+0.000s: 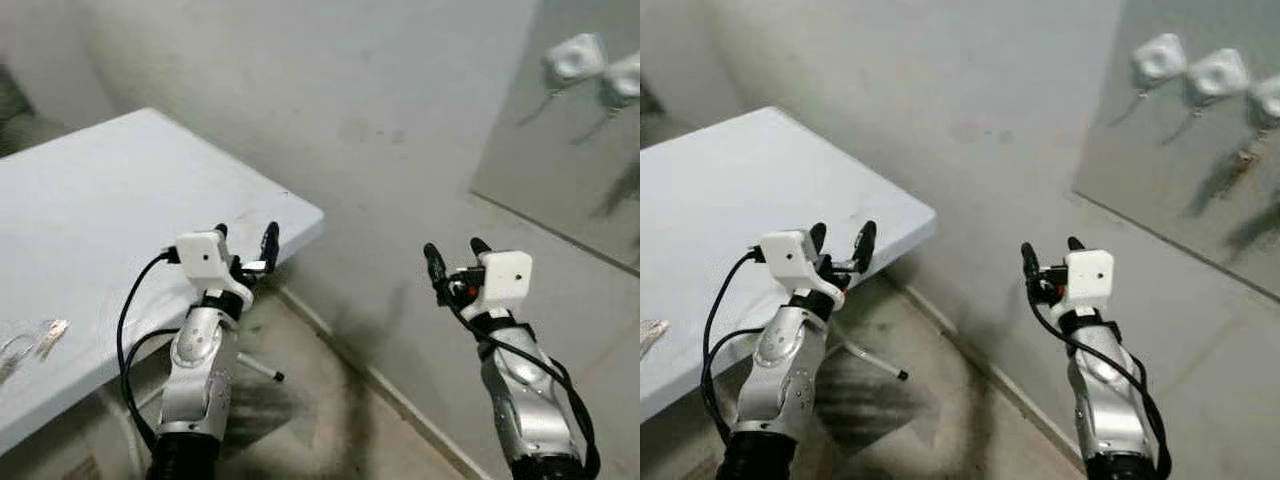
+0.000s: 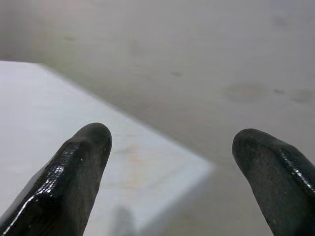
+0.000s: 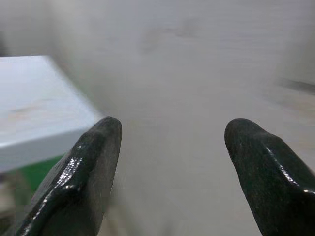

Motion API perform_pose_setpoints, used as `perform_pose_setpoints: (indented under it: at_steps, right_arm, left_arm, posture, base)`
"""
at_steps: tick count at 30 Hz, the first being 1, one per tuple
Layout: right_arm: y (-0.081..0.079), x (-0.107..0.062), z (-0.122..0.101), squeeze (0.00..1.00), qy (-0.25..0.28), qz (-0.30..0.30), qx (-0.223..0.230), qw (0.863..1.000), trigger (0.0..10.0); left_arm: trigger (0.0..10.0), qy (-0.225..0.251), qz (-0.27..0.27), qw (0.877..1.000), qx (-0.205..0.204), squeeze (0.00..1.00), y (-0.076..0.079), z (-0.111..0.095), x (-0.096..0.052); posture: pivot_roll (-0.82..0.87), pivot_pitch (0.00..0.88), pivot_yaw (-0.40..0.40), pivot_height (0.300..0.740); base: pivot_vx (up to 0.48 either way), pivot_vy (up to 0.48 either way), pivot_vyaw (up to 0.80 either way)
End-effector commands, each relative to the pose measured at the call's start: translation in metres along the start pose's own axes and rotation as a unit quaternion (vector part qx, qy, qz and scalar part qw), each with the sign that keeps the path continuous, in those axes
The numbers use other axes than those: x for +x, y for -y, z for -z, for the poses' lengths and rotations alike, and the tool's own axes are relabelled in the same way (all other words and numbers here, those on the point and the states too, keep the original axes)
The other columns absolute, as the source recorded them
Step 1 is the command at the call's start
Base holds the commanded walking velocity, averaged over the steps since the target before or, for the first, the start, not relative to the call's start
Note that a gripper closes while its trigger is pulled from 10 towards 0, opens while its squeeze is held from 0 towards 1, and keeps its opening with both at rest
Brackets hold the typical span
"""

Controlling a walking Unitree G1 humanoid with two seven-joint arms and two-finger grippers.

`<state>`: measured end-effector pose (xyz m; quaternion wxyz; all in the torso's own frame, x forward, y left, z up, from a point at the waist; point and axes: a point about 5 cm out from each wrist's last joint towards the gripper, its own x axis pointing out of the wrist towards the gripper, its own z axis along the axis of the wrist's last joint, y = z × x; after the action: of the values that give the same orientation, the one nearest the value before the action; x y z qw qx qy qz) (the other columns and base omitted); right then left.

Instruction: Hang keys on a hook

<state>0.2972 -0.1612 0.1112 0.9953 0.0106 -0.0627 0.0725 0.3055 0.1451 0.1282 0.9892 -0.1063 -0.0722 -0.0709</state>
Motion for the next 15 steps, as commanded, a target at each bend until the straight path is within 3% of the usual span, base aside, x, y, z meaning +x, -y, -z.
perform_pose_setpoints:
  at_steps: [1, 15]
  right_arm:
    - [0.0011, -0.0003, -0.0056, 0.0, 0.007, -0.002, -0.003, 1.0, 10.0]
    - [0.0017, 0.0013, -0.0084, 0.0, 0.006, -0.009, -0.004, 1.0, 10.0]
  left_arm:
    - [10.0, 0.004, 0.004, 1.0, 0.005, 0.0, 0.0037, -0.0044, 0.0028]
    - [10.0, 0.003, 0.007, 1.0, 0.002, 0.0, 0.0071, -0.0043, 0.004]
  posture:
    - [-0.02, 0.0, -0.031, 0.74]
    - [-0.02, 0.0, -0.038, 0.74]
  base:
    - [0.0, 0.0, 0.8]
    - [0.0, 0.0, 0.8]
